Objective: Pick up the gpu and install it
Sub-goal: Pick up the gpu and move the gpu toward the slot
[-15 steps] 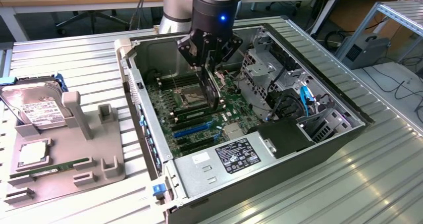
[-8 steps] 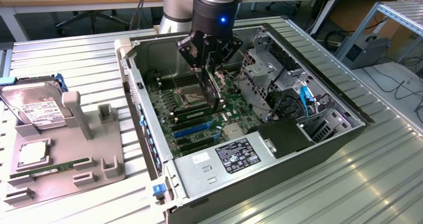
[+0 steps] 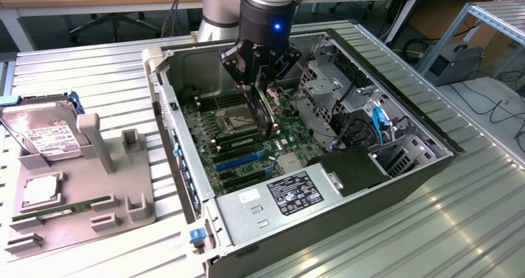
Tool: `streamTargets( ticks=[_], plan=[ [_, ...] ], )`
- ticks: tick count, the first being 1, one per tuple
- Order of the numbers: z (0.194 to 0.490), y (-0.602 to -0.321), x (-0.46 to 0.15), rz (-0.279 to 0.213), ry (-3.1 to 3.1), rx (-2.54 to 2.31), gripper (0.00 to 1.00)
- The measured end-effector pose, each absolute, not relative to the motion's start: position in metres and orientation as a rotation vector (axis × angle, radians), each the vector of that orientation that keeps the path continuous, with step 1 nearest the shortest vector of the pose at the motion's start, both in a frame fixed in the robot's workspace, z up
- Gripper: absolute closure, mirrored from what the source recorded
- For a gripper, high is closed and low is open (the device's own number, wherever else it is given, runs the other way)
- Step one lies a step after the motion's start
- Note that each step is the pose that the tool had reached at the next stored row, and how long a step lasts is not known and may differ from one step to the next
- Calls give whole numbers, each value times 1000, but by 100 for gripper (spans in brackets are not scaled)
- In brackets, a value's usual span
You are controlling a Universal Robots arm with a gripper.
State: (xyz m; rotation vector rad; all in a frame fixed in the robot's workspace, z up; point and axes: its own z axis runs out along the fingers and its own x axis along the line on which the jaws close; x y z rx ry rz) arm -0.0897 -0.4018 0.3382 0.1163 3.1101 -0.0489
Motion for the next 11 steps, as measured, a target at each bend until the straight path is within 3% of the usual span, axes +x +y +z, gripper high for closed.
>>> streamTargets(
  ticks=[11],
  plan=[
    [334,-399,-86,-51,3110,116,73]
  ],
)
